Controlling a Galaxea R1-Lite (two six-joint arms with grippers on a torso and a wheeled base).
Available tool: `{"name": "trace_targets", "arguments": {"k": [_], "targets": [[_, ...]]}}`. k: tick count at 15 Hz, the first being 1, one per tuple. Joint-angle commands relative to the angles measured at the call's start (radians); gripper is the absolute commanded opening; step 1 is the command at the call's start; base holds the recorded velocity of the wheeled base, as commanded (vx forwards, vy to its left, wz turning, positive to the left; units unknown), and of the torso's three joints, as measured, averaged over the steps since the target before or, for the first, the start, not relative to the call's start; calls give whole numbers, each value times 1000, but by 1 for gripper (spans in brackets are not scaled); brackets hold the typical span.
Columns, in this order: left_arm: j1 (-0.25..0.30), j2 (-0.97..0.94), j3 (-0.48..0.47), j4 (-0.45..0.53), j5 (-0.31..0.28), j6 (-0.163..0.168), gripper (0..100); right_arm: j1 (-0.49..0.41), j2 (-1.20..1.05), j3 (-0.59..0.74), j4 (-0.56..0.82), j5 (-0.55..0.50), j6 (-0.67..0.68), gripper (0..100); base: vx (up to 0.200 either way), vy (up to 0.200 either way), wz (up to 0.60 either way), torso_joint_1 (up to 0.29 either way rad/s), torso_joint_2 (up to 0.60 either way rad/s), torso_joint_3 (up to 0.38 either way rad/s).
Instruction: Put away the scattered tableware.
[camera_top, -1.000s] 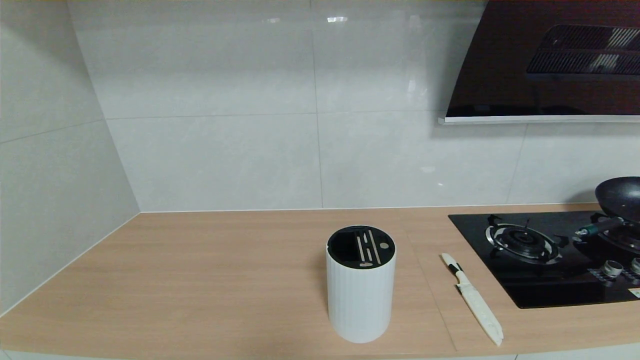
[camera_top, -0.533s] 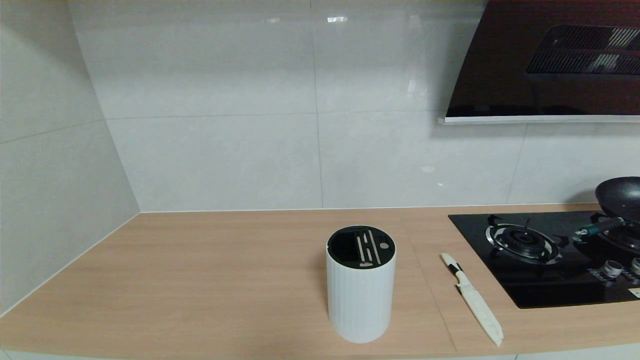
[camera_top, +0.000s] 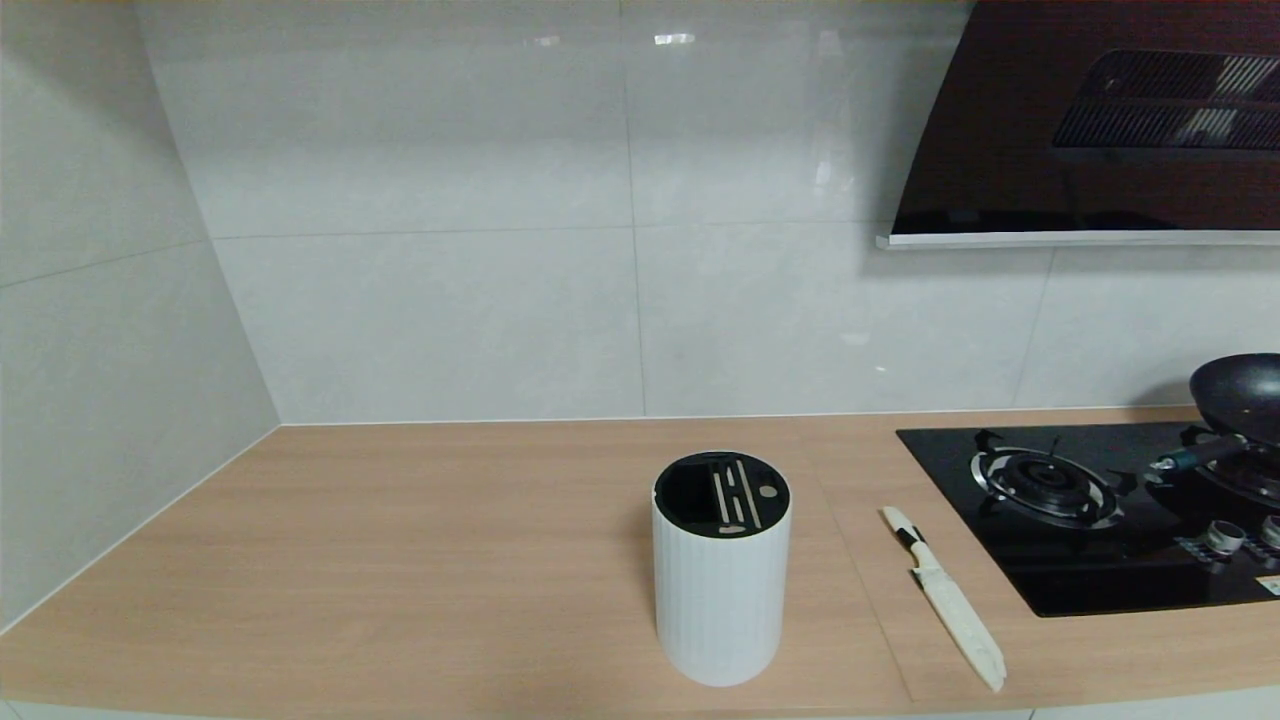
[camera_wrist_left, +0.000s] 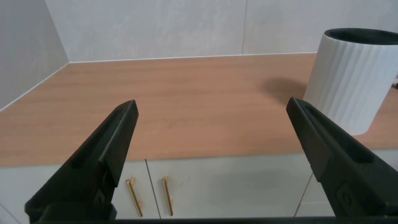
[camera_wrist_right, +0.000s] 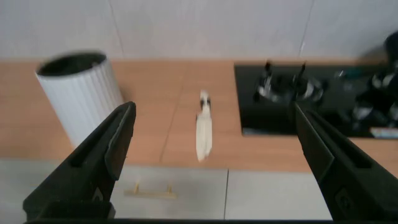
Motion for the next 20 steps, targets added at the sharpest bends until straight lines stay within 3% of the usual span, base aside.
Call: {"name": "trace_targets", "arguments": {"k": [1, 11, 16, 20], "targets": [[0, 0, 0, 0, 0, 0, 100, 8, 467, -116, -66, 13, -3, 100, 0, 0, 0, 0, 0, 0], [0, 0, 0, 0, 2, -2, 100, 86, 1427, -341, -537, -16, -6, 100, 0, 0, 0, 0, 0, 0], [0, 0, 0, 0, 0, -2, 100, 99, 1728, -336, -737, -43, -20, 100, 0, 0, 0, 0, 0, 0], [0, 0, 0, 0, 0, -2, 100, 100, 1829, -344, -820, -77, -23, 100, 0, 0, 0, 0, 0, 0]]}}
